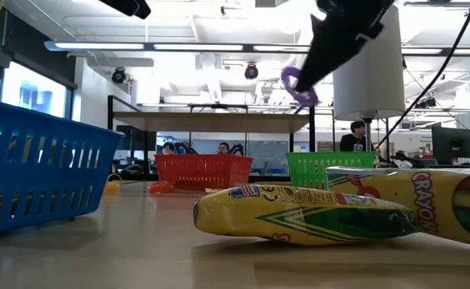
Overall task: Pick & Place Office Desk Supplies
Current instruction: Put the violet spring keychain into the green bin, then put the yellow crayon box into the red bin
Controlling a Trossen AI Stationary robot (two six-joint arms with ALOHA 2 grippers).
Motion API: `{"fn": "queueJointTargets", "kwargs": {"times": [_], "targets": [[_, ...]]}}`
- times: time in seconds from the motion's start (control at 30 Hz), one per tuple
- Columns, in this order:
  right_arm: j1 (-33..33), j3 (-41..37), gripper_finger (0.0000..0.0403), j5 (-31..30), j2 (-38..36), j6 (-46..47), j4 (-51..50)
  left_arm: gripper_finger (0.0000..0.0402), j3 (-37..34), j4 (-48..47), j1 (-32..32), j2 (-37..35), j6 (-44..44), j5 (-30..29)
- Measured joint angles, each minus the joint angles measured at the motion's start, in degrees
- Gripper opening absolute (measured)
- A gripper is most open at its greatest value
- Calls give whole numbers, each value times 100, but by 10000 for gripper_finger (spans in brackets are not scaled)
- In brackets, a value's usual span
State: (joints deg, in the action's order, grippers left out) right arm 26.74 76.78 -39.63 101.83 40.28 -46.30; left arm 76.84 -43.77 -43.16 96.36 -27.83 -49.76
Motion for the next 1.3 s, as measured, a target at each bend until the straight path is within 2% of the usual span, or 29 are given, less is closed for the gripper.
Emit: {"fn": "queueJointTargets", "kwargs": {"times": [0.17, 0.27, 0.5, 0.73, 0.9, 1.03, 1.3], "targets": [[-146, 4, 6, 5, -308, 1005, -1309, 174, 0, 293, 0, 0, -2, 199], [-458, 0, 7, 619, -365, 1174, -1832, 174, 0, 457, 0, 0, -2, 291], [-1229, -1, 8, 1386, -234, 383, -1430, 174, 0, 570, 0, 2, -6, 643], [-1706, -3, 8, 2129, 78, 337, -1414, 174, -4, 569, -13, 2, -244, 654], [-1979, -5, 11, 2163, 358, 303, -1483, 174, -5, 568, -57, 2, -397, 654], [-2042, -5, 40, 2202, 523, 162, -1522, 174, -9, 570, -140, 2, -413, 656], [-1991, -5, 160, 2028, 484, 145, -1771, 174, -9, 569, -184, 2, -411, 651]]}}
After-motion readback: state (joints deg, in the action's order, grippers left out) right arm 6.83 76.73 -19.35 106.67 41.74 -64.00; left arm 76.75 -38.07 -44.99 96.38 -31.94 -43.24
